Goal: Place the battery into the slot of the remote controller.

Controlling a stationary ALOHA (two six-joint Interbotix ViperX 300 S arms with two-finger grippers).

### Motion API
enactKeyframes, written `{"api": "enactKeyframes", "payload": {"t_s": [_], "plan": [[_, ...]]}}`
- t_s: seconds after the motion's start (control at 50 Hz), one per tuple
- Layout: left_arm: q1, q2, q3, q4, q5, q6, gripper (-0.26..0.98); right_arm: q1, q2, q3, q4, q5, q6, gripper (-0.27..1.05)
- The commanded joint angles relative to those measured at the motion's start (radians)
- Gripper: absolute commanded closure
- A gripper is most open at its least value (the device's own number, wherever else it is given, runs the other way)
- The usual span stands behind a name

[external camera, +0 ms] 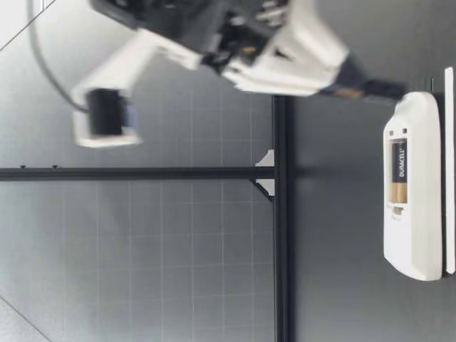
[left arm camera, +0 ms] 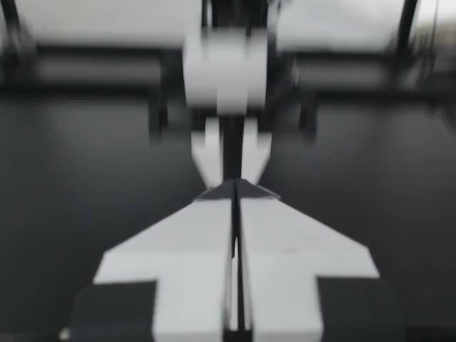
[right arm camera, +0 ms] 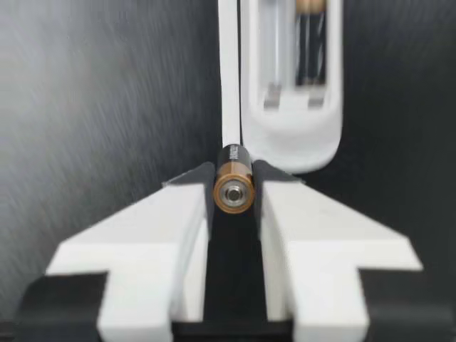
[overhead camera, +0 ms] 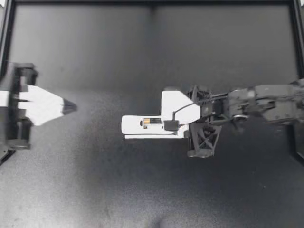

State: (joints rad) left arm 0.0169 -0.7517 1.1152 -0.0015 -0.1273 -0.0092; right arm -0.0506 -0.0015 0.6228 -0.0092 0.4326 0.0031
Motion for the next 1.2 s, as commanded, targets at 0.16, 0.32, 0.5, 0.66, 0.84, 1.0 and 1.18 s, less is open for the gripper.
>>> {"api": "enactKeyframes", "payload": {"t_s": [0.16,0.32,0.5,0.66,0.84,1.0,1.18], "plan": [[0.031,0.232,-0.135,-0.002,0.161,-0.003,0.90,-0.005,-0.091,0.115,0.002,-0.348,0.003,0.72],[0.049,0.359,-0.179,0.000,0.192,-0.002,0.90,-0.015,-0.078,0.219,0.002,-0.634,0.002,0.72],[0.055,0.494,-0.222,0.006,0.175,0.011,0.90,-0.040,-0.046,0.299,0.003,-0.867,0.000,0.72],[0.055,0.595,-0.252,0.003,0.170,0.008,0.90,-0.046,0.012,0.301,0.003,-0.911,0.000,0.72],[0.057,0.684,-0.278,0.002,0.153,0.006,0.90,-0.048,0.077,0.270,0.003,-0.913,-0.002,0.72],[0.055,0.729,-0.282,-0.006,0.100,0.008,0.90,-0.046,0.110,0.250,0.003,-0.914,-0.005,0.72],[0.055,0.759,-0.279,-0.012,0.078,0.008,0.90,-0.046,0.126,0.247,0.003,-0.910,-0.003,0.72]]}}
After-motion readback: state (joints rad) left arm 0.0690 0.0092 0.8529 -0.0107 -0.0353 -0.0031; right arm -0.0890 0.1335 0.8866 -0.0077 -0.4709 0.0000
